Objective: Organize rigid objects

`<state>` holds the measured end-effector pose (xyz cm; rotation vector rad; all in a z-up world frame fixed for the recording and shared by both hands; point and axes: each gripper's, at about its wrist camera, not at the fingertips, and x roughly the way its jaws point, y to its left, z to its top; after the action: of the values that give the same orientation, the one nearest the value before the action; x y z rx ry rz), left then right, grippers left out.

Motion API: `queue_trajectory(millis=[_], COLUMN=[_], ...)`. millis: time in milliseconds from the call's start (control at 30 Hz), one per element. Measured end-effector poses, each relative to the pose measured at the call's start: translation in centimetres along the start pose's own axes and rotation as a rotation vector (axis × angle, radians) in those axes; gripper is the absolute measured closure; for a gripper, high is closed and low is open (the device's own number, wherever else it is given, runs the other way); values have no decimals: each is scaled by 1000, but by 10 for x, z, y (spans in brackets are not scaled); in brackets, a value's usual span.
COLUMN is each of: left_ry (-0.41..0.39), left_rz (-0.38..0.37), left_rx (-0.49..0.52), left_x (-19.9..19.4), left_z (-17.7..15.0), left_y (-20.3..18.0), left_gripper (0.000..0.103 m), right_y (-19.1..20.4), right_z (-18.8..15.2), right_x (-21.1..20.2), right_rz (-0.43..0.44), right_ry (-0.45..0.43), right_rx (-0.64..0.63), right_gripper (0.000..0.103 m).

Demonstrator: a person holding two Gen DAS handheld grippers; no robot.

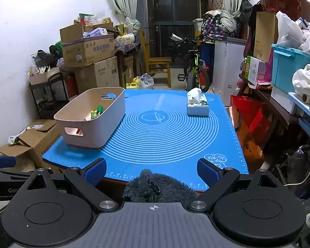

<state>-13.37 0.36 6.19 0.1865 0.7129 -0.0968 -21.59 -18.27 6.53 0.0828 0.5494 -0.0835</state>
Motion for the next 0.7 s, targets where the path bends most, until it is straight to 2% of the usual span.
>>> queue_trajectory(millis=[700], left_ry=[2], left_rz=[-3], left_rx=[-9], left_x=[-1], left_z=[1], left_y=[1], left_gripper=[18], right_y=[1], right_z=[-6], right_x=[2], right_rz=[11], right_ry=[11], right_rx=[0], right_gripper=[8])
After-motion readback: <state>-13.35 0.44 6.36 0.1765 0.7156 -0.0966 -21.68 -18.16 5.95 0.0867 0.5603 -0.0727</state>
